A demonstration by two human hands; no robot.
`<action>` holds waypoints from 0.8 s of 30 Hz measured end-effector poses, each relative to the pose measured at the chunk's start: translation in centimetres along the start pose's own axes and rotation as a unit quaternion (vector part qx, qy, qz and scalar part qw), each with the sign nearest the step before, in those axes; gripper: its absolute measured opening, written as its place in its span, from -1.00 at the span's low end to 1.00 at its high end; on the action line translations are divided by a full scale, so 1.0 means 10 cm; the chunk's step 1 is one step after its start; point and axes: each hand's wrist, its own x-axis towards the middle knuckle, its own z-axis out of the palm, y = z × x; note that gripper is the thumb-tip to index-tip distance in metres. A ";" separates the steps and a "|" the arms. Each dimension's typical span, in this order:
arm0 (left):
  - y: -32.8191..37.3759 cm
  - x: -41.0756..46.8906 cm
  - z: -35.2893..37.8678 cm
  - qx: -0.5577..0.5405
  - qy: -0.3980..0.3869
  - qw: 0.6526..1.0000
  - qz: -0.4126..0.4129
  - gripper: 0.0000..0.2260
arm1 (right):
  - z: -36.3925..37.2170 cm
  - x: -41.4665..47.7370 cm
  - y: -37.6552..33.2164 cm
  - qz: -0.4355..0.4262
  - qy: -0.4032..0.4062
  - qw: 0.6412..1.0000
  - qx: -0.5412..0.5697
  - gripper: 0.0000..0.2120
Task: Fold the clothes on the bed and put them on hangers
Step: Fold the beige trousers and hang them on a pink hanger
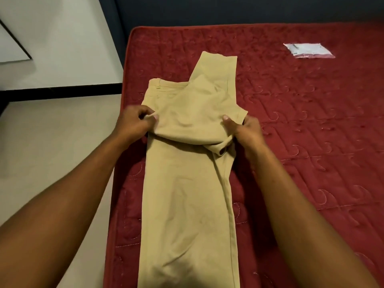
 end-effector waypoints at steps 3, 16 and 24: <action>0.07 0.06 0.04 -0.009 0.123 0.992 0.023 -0.89 | -0.10 0.19 -0.03 -0.008 0.057 0.998 -0.007 -0.85; -0.33 -1.24 0.63 0.144 0.030 0.988 0.044 -0.42 | 0.01 -0.28 0.23 -0.124 0.113 0.927 -0.335 -0.75; -0.41 -1.37 0.63 0.150 0.042 0.986 0.056 -0.40 | 0.01 -0.29 0.44 -0.008 0.265 0.921 -0.286 -0.61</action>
